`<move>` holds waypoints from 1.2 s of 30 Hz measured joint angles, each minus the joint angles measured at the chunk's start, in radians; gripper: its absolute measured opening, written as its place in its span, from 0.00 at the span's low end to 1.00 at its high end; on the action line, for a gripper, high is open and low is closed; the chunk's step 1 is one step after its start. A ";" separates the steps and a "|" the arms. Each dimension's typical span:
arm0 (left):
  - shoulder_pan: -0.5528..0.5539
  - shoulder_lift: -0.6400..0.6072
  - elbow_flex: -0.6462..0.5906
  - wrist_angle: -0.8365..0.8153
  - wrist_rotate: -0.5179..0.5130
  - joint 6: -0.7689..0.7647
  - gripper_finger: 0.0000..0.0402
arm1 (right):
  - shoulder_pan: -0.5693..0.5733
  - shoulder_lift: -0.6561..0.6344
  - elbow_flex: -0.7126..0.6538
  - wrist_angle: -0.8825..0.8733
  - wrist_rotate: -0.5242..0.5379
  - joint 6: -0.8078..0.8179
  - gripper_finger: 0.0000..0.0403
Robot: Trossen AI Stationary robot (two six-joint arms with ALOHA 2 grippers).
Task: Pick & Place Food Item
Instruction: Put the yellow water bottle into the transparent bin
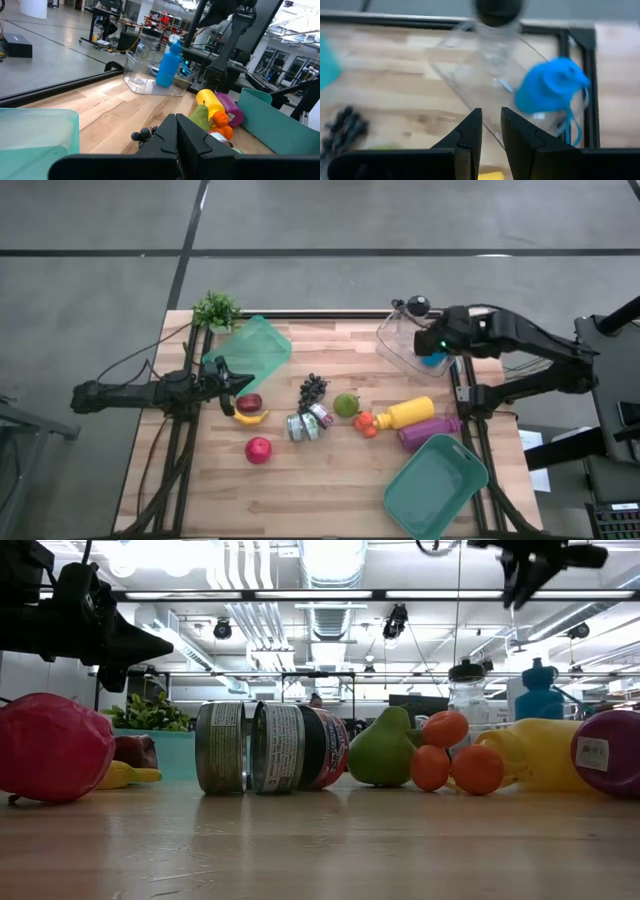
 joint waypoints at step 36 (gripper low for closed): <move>0.000 0.000 0.000 0.000 0.000 0.000 0.00 | 0.533 0.005 -0.435 0.764 -0.229 -0.720 0.57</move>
